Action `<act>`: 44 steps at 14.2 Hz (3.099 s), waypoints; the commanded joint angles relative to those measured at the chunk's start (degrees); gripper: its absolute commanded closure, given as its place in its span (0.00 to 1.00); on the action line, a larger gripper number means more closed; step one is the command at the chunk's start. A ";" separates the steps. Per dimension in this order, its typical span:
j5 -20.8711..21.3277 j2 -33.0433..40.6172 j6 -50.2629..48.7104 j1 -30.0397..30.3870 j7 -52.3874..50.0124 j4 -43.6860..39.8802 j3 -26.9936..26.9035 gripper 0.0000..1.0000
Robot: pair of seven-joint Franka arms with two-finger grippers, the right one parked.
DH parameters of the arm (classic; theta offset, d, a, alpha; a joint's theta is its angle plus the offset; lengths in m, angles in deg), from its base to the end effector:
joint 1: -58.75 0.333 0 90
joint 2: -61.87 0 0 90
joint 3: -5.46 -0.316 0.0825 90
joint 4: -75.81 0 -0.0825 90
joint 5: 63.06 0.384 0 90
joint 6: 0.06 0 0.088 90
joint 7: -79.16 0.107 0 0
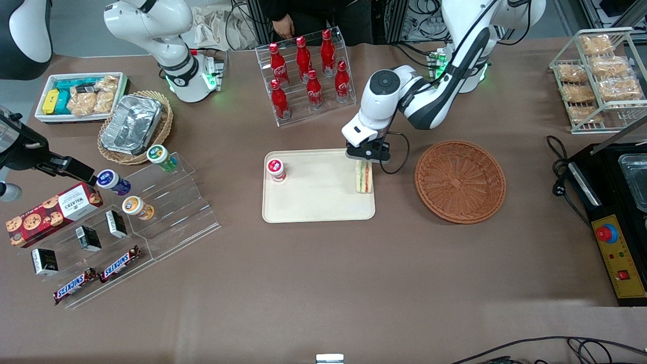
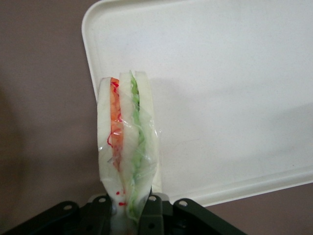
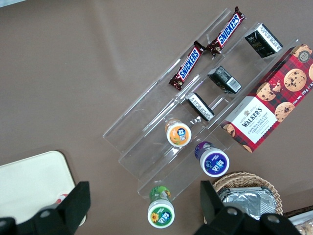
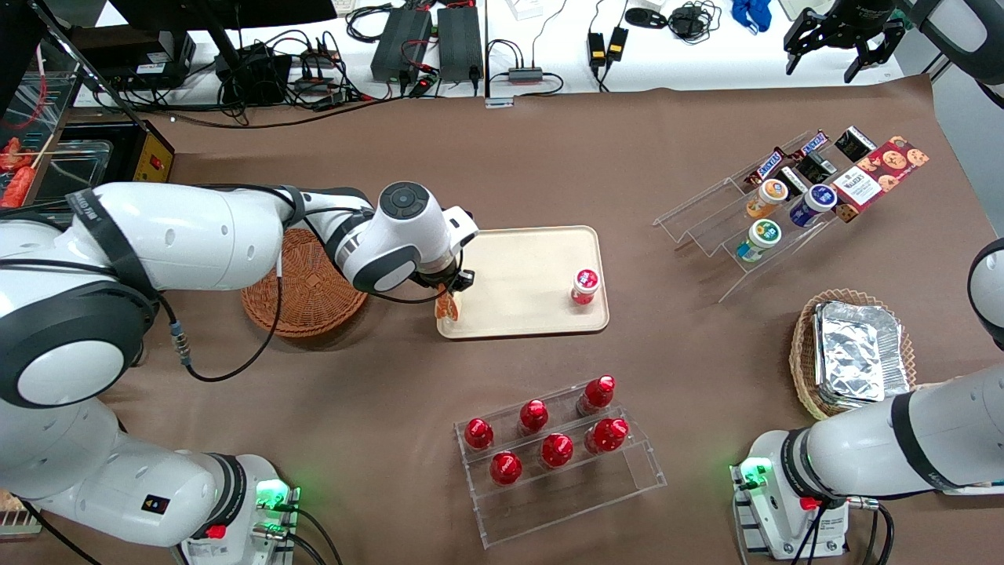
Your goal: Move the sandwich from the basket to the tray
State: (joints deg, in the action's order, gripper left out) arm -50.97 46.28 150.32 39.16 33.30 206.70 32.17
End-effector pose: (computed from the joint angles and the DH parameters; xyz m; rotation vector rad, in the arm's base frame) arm 0.3702 -0.3965 0.2558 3.0483 -0.2521 0.1050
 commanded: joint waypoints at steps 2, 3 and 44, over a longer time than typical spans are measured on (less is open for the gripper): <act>3.12 -3.48 2.02 -1.07 -1.69 -1.78 -1.75 1.00; 3.21 -3.92 2.21 -1.42 -1.69 -1.86 -1.93 1.00; -12.96 21.83 -48.24 13.52 47.35 -26.39 -24.77 0.00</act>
